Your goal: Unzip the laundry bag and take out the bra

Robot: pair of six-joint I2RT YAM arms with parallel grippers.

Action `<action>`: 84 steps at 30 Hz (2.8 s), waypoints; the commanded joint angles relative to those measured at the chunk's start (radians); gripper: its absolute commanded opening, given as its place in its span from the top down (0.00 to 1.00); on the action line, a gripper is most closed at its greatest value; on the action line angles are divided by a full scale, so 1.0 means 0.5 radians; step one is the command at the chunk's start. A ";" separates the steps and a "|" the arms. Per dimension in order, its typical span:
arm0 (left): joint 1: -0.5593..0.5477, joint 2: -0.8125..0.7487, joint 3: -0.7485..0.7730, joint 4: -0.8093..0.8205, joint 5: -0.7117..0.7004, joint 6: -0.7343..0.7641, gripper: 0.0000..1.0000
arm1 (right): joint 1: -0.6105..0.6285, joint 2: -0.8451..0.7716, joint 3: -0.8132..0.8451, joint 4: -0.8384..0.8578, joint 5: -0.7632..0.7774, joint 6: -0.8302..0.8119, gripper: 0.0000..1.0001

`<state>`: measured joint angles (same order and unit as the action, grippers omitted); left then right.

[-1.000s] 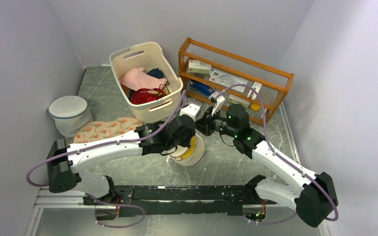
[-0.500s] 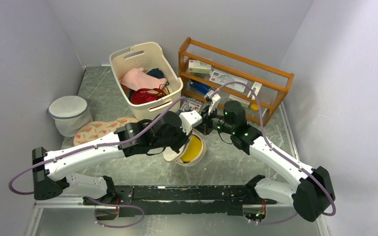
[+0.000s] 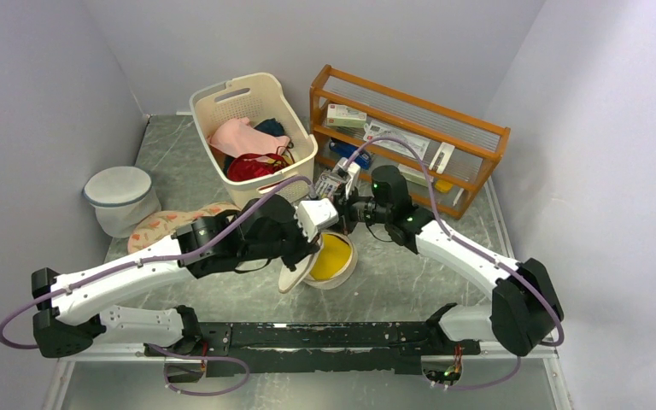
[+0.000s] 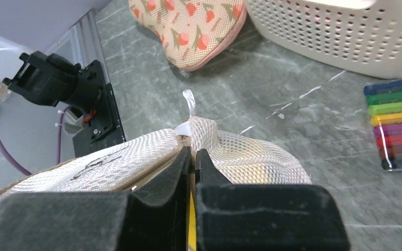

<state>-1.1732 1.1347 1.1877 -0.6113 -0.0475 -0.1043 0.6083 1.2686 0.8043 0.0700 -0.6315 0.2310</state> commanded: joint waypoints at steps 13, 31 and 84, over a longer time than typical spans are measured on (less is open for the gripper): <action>0.565 -0.076 -0.023 0.195 0.447 -0.472 0.93 | -0.014 -0.122 0.231 -0.909 0.747 0.149 0.14; 0.937 0.045 -0.023 0.330 0.598 -1.014 0.93 | 0.419 -0.006 0.317 -1.602 0.886 0.870 0.00; 1.623 -0.374 -0.357 0.105 0.923 -0.883 0.13 | -0.106 -0.510 -0.211 -0.730 0.713 0.186 0.89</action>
<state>-0.3676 1.0271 1.0145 -0.7212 0.2577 -0.5583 0.5583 1.0466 0.7353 -0.3454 -0.2329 0.3485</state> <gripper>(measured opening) 0.841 0.114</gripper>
